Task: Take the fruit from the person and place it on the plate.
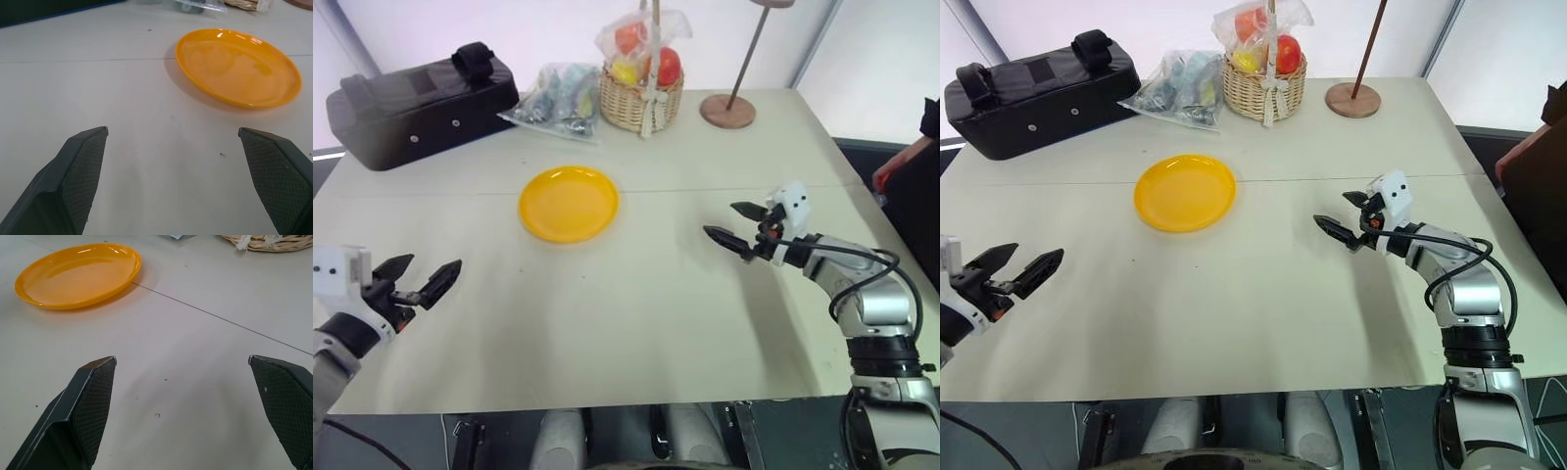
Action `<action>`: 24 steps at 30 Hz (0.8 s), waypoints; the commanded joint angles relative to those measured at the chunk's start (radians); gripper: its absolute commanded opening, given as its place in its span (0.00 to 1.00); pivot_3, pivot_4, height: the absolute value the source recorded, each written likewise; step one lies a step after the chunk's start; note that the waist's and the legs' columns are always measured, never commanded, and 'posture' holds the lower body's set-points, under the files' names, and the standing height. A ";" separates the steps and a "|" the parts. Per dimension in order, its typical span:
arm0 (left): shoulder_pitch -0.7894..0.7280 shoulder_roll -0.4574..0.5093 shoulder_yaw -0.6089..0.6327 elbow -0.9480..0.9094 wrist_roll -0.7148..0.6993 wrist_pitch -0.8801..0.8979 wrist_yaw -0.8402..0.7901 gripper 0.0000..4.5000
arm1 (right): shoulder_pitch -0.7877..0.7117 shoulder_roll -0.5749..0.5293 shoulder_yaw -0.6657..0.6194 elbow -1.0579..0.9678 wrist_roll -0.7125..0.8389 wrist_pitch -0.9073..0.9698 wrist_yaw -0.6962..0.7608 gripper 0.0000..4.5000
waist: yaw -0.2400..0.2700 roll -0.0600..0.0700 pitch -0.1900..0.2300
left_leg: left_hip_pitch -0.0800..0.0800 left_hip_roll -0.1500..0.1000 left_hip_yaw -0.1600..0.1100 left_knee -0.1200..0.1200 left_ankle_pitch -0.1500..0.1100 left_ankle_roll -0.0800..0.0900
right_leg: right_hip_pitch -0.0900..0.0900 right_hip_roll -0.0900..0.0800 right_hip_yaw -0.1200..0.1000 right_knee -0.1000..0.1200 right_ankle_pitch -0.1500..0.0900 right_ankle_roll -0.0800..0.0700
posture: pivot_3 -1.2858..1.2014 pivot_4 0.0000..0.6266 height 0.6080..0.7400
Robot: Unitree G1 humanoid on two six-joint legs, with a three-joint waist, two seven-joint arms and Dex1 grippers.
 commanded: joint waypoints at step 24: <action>-0.049 -0.003 -0.020 -0.003 0.032 -0.043 0.017 1.00 | -0.005 0.011 -0.018 -0.059 0.024 0.017 -0.002 0.98 | 0.000 0.000 0.000 | 0.000 0.000 0.000 0.000 0.000 0.000 | 0.000 0.000 0.000 0.000 0.000 0.000 | 0.52 0.24 1.00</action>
